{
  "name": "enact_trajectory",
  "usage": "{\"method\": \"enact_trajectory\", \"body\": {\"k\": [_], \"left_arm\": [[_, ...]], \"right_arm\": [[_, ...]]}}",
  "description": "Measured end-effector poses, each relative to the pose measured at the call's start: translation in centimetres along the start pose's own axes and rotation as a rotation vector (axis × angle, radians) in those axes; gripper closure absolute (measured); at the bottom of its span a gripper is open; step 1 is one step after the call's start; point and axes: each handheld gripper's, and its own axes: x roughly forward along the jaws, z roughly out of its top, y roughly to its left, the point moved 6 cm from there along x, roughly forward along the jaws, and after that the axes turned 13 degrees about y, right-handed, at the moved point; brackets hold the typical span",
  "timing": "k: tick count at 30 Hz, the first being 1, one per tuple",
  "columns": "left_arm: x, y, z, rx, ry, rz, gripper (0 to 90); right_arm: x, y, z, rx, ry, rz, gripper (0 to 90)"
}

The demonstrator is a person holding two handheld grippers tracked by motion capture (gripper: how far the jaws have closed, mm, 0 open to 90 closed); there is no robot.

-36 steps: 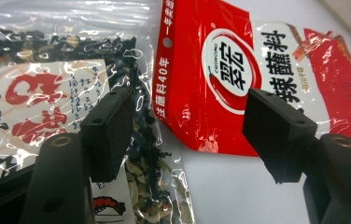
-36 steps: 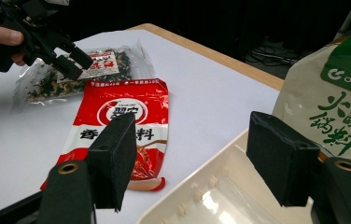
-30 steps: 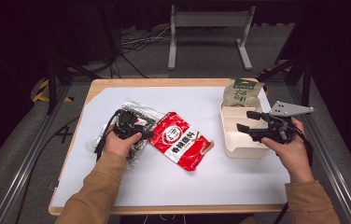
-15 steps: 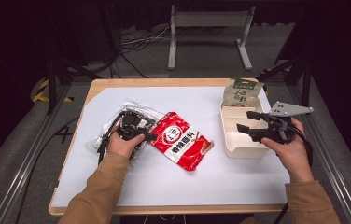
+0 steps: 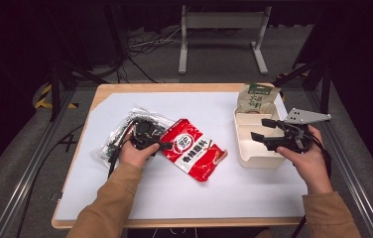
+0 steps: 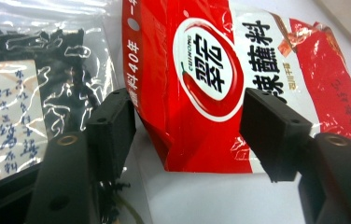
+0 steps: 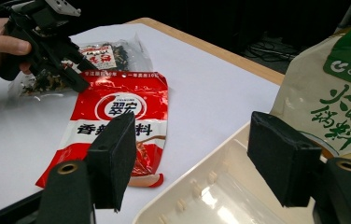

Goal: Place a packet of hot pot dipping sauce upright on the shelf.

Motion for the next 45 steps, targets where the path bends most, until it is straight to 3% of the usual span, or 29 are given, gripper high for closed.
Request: {"method": "enact_trajectory", "body": {"k": [5, 12, 18, 23, 30, 41, 45], "left_arm": [[0.1, -0.2, 0.2, 0.011, -0.025, -0.009, 41.5], [0.8, -0.3, 0.3, 0.034, -0.018, 0.035, 49.1], [1.7, -0.2, 0.2, 0.043, 0.006, 0.053, 62.6], [2.2, 0.1, -0.1, 0.054, 0.045, 0.112, 72.4], [1.8, 0.3, 0.0, 0.048, 0.006, 0.104, 88.1], [0.4, -1.0, 0.4, 0.09, -0.04, 0.098, 89.7], [-0.6, -2.1, 0.8, 0.116, -0.055, 0.087, 89.8]], "right_arm": [[0.1, 0.0, 0.0, 0.001, 0.001, 0.002, 32.5], [0.2, 0.2, 0.0, -0.001, 0.002, 0.006, 32.5], [0.2, 0.2, -0.1, -0.002, 0.004, 0.006, 32.5], [0.2, 0.2, -0.1, -0.002, 0.003, 0.007, 32.5], [0.2, 0.1, -0.1, -0.001, 0.004, 0.008, 32.5], [0.1, 0.1, -0.1, 0.007, 0.001, 0.009, 32.8], [-0.3, 0.1, -0.2, -0.016, 0.018, 0.017, 43.2]]}}
